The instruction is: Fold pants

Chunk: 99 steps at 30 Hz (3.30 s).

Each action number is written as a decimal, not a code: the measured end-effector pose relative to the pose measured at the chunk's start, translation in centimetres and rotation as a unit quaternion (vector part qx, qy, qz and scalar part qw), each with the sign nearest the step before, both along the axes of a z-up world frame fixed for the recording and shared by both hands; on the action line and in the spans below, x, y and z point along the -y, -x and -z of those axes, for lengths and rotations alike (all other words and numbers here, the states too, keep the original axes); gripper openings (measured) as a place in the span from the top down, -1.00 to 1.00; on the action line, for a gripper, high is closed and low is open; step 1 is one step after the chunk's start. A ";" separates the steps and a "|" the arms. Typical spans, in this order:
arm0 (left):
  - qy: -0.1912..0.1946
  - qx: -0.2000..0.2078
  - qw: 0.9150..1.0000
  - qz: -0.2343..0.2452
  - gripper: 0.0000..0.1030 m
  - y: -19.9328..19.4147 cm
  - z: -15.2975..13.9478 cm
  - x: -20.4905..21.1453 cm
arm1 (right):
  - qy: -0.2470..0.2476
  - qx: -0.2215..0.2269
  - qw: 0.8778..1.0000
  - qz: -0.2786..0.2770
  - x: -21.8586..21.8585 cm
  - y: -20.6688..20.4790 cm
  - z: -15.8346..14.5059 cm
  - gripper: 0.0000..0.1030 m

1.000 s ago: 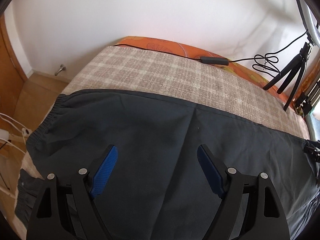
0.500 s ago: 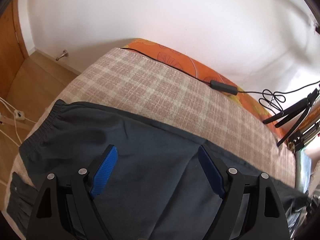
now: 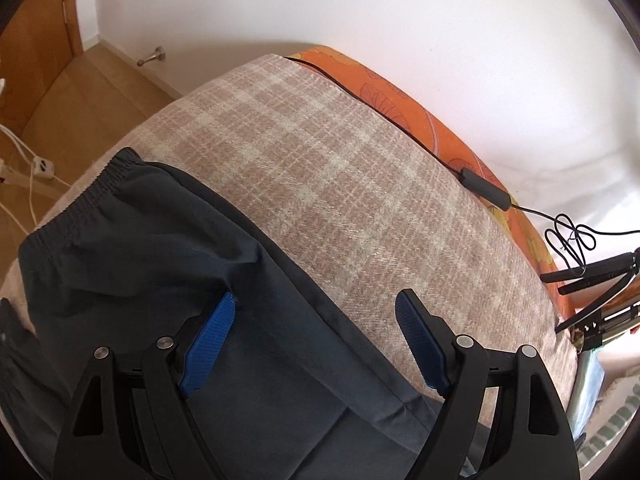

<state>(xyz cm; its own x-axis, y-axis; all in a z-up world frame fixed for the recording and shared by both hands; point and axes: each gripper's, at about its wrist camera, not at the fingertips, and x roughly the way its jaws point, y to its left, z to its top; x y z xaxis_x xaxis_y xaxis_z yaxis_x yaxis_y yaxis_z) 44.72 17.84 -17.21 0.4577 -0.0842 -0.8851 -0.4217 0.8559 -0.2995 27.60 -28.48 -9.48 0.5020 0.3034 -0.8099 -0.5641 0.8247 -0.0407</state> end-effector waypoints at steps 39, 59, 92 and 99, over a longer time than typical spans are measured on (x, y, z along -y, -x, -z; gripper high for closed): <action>0.013 0.138 0.988 -0.070 0.97 23.1 -3.9 -6.5 | 0.022 0.024 0.999 -0.024 -1.5 14.1 -4.2 0.94; 0.077 0.143 0.975 -0.149 0.76 25.2 0.4 -12.0 | 0.095 -0.019 0.995 -0.019 -3.0 17.1 0.8 0.94; -0.103 0.139 0.983 -0.058 0.23 29.4 -5.3 -10.0 | -0.085 -0.022 0.996 0.025 0.6 10.4 -6.3 -0.02; -0.126 0.111 0.986 -0.017 0.23 25.6 -3.8 -8.9 | -0.084 -0.046 0.990 0.107 0.5 -2.3 -2.0 -0.15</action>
<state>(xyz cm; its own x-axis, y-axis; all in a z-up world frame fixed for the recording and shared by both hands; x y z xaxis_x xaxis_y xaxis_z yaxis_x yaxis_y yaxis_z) 19.11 26.77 -13.46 0.6410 0.1437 -0.7539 -0.3997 0.9011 -0.1681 29.90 -29.03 -7.46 0.4950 0.3336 -0.8023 -0.3715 0.9160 0.1516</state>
